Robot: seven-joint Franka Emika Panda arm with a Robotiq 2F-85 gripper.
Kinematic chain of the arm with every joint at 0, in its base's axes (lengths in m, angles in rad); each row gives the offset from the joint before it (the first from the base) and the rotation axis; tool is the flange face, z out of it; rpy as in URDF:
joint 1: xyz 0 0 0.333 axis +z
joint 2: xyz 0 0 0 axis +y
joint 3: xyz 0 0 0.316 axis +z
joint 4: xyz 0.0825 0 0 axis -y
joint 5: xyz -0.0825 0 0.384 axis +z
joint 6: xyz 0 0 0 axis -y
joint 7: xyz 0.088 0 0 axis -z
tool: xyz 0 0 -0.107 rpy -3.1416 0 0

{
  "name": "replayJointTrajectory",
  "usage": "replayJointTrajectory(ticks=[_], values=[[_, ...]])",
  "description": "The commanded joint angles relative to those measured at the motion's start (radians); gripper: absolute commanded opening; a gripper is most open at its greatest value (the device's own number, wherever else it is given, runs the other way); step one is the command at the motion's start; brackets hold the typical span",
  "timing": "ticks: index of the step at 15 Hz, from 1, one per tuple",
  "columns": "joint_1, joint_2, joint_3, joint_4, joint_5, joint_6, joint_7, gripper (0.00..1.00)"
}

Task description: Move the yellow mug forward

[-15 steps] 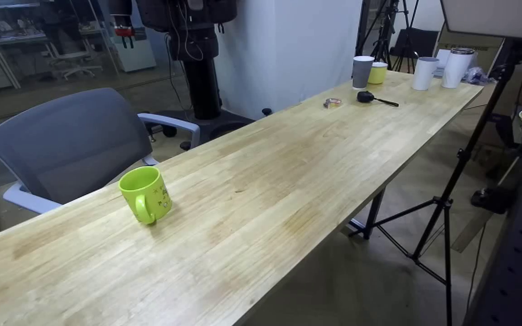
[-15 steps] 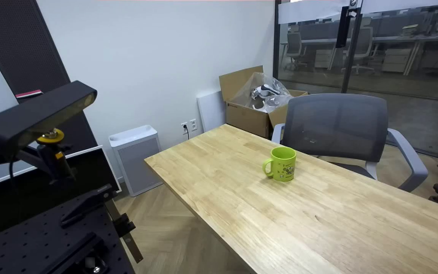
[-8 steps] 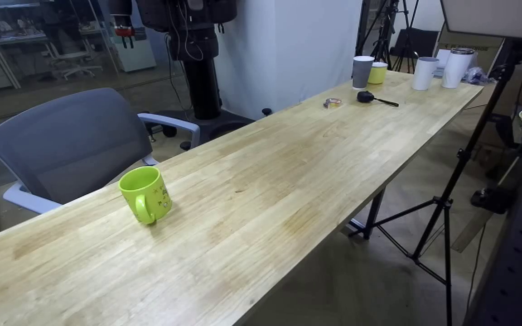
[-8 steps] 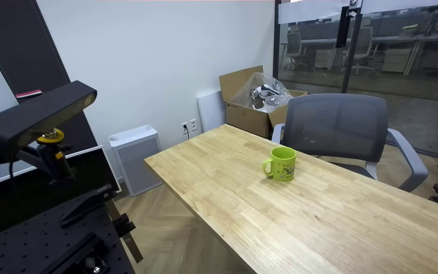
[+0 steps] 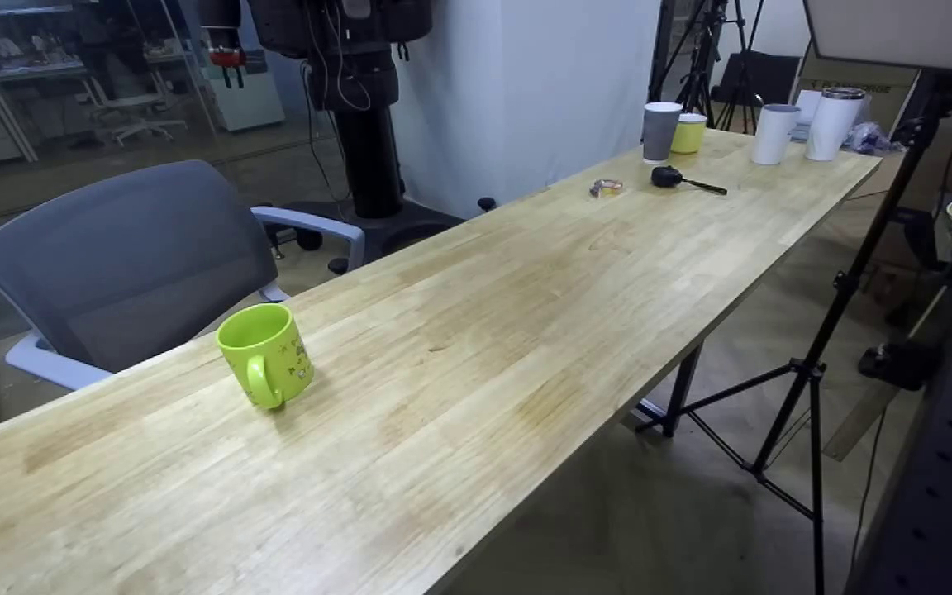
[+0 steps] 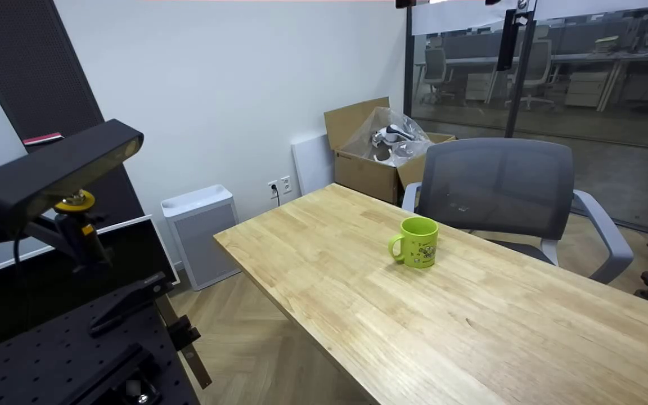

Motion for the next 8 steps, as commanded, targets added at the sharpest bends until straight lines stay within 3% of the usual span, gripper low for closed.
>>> replayJointTrajectory(ticks=[1,8], values=[[-0.001,0.095,-0.003,0.033,0.041,0.062,-0.035,1.0],[-0.03,0.339,0.009,0.134,0.041,0.11,-0.036,1.0]])
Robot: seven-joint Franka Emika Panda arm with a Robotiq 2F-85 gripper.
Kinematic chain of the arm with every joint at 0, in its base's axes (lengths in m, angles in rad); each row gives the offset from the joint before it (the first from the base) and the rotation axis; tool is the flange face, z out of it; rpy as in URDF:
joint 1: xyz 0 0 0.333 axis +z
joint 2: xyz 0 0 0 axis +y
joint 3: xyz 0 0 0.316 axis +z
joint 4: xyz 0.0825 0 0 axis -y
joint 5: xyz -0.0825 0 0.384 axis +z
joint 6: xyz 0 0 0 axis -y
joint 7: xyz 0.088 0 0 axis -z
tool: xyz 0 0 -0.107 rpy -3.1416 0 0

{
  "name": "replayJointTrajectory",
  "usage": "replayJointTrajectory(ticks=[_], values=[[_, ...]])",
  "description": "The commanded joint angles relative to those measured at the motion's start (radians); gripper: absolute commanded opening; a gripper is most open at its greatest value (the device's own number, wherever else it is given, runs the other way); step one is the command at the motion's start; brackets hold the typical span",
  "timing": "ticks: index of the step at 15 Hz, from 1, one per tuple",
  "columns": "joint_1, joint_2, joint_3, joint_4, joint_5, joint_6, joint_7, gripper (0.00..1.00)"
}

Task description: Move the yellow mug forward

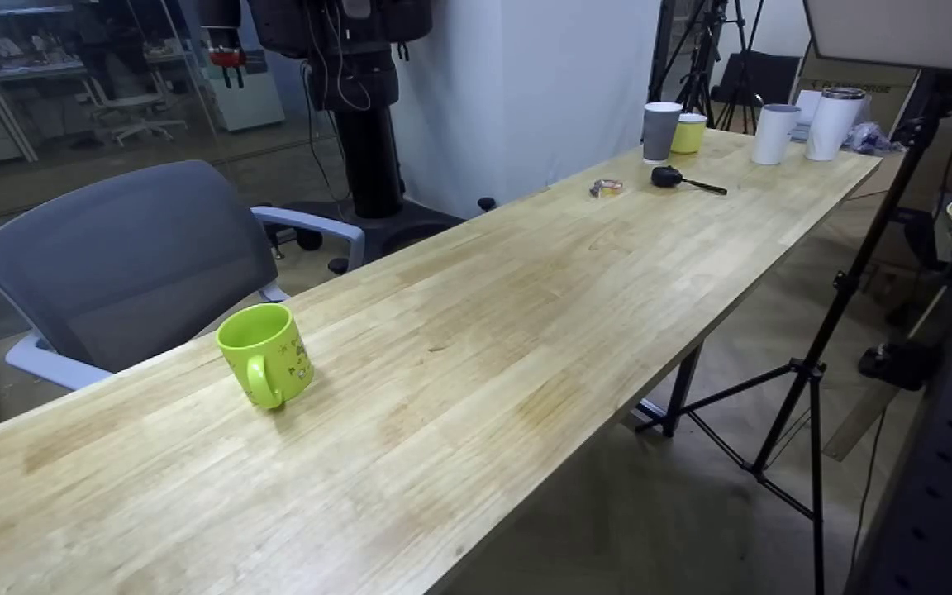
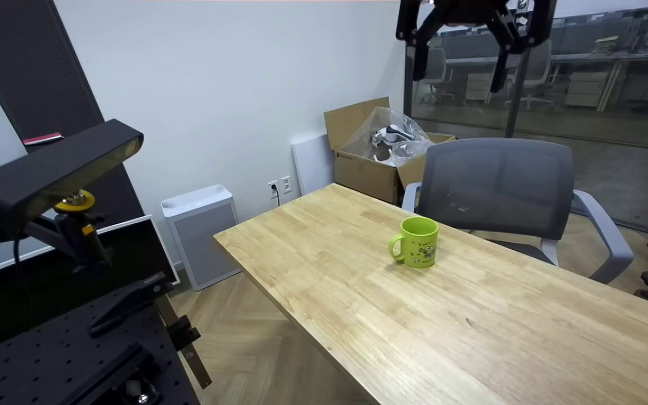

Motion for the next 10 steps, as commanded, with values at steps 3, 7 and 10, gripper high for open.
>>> replayJointTrajectory(ticks=[3,7,10], values=[[-0.039,0.232,0.013,0.161,-0.062,0.012,0.05,1.0],[-0.042,0.369,0.019,0.28,-0.118,0.021,0.097,1.0],[-0.032,0.452,0.041,0.379,-0.119,-0.002,0.129,1.0]])
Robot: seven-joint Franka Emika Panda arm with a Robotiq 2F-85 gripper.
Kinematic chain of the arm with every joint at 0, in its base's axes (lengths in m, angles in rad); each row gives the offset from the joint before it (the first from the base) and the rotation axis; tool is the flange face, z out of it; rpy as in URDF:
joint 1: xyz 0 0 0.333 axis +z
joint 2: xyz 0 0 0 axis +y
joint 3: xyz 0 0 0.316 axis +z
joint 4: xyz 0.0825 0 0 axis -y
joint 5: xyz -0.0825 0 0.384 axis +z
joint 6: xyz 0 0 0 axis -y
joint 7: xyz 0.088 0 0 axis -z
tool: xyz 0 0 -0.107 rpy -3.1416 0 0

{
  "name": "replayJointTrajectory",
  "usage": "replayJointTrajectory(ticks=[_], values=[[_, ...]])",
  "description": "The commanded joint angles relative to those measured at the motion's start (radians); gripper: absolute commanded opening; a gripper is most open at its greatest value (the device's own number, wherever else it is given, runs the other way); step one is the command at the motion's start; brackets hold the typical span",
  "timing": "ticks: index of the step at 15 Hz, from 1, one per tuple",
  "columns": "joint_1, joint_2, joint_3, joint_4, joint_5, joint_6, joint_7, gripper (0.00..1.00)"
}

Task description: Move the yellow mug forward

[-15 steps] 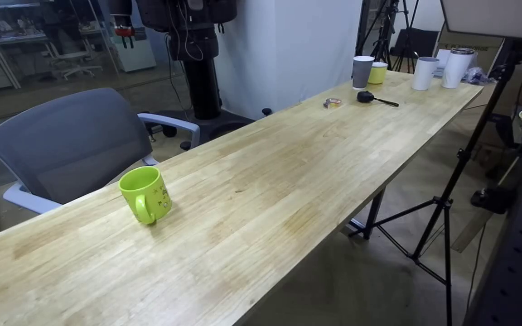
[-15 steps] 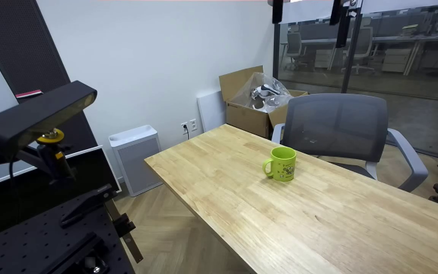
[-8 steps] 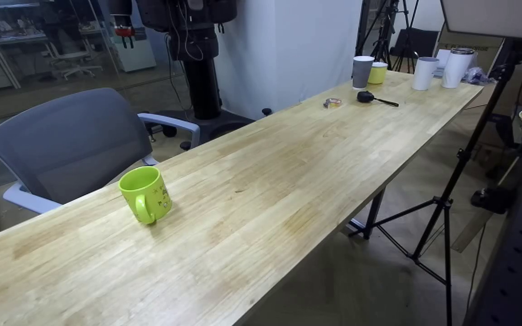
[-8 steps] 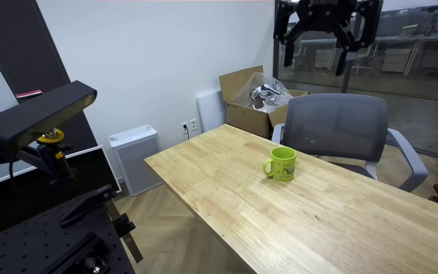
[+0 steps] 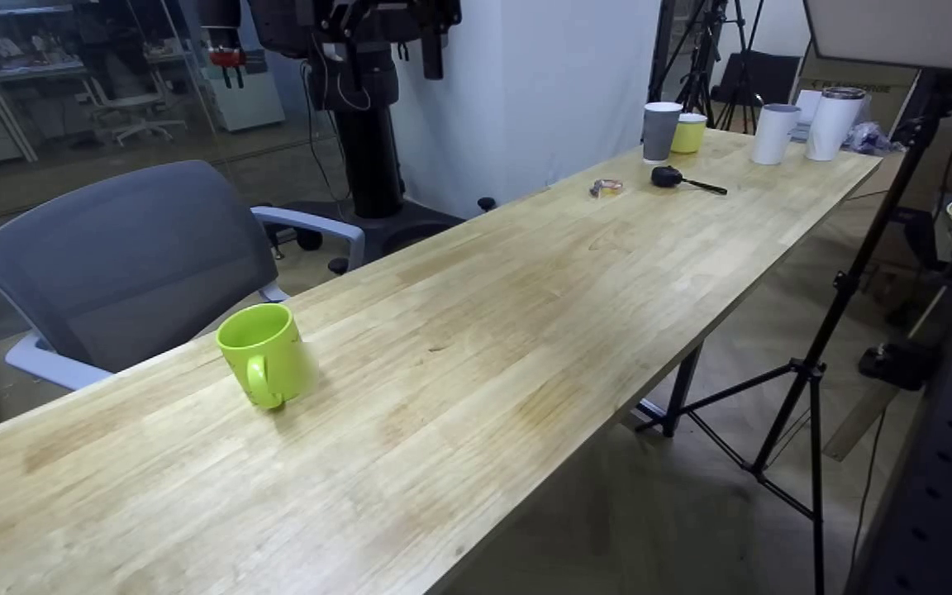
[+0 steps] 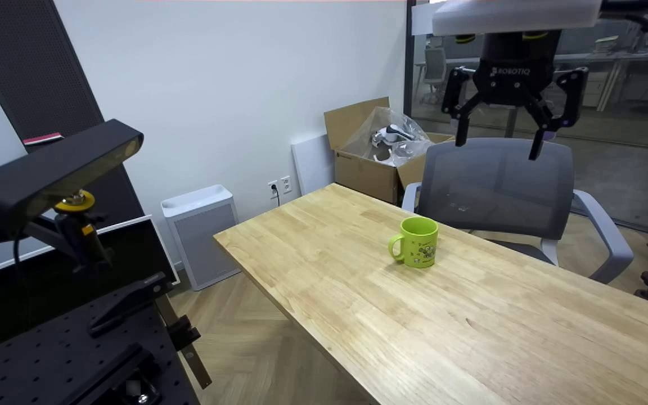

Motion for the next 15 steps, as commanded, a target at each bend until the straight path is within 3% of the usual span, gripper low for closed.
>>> replayJointTrajectory(ticks=[1,8,15], values=[[0.009,0.111,0.038,0.157,-0.016,-0.046,0.08,1.0],[0.056,0.288,0.08,0.388,-0.041,-0.106,0.132,1.0],[0.147,0.422,0.092,0.532,-0.078,-0.165,0.209,1.0]])
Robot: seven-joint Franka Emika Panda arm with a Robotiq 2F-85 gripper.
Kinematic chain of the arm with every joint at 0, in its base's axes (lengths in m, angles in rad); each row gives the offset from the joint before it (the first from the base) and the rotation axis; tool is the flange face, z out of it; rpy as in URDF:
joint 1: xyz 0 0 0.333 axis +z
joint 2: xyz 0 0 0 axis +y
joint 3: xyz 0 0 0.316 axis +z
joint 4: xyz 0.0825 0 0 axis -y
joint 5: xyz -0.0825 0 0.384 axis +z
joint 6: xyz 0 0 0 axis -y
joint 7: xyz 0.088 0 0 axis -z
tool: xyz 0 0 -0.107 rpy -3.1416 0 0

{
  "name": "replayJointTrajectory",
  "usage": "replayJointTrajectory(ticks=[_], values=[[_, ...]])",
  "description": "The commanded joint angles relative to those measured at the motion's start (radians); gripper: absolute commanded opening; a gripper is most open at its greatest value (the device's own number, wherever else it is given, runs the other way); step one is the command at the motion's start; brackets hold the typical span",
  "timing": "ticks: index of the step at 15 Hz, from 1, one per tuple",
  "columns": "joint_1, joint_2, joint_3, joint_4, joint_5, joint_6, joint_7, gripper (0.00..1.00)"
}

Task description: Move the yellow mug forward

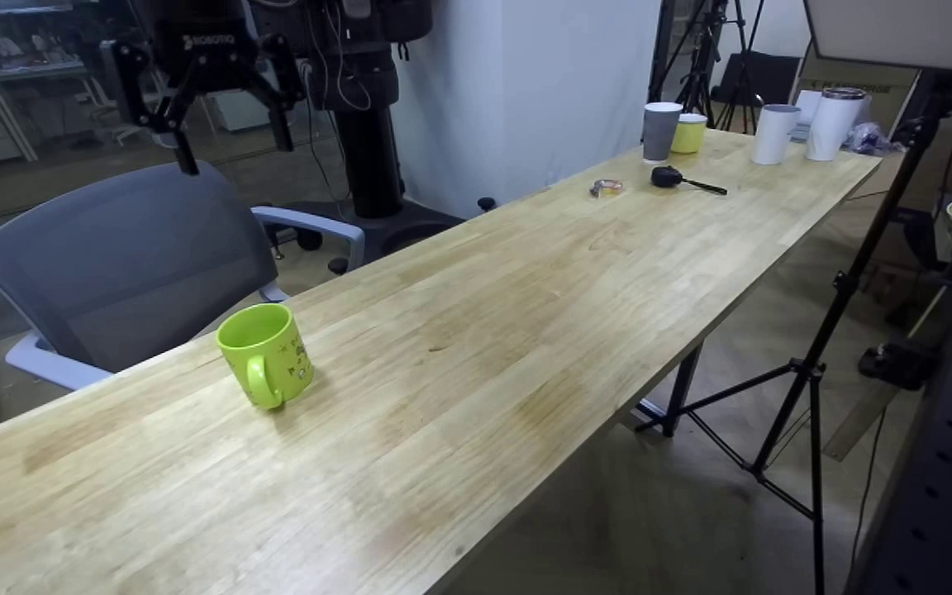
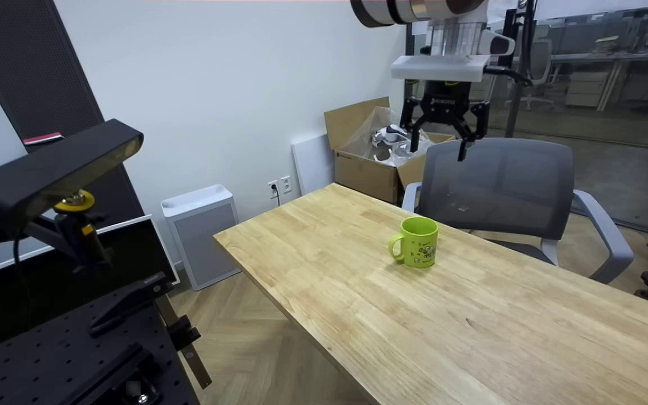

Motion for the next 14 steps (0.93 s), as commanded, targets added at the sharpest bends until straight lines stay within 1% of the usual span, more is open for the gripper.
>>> replayJointTrajectory(ticks=[1,4,14], values=[[0.004,0.02,0.013,0.021,-0.018,-0.013,0.02,1.0],[0.025,0.051,0.014,0.053,-0.023,-0.024,0.037,1.0],[0.021,0.052,0.012,0.064,-0.023,-0.035,0.037,1.0]])
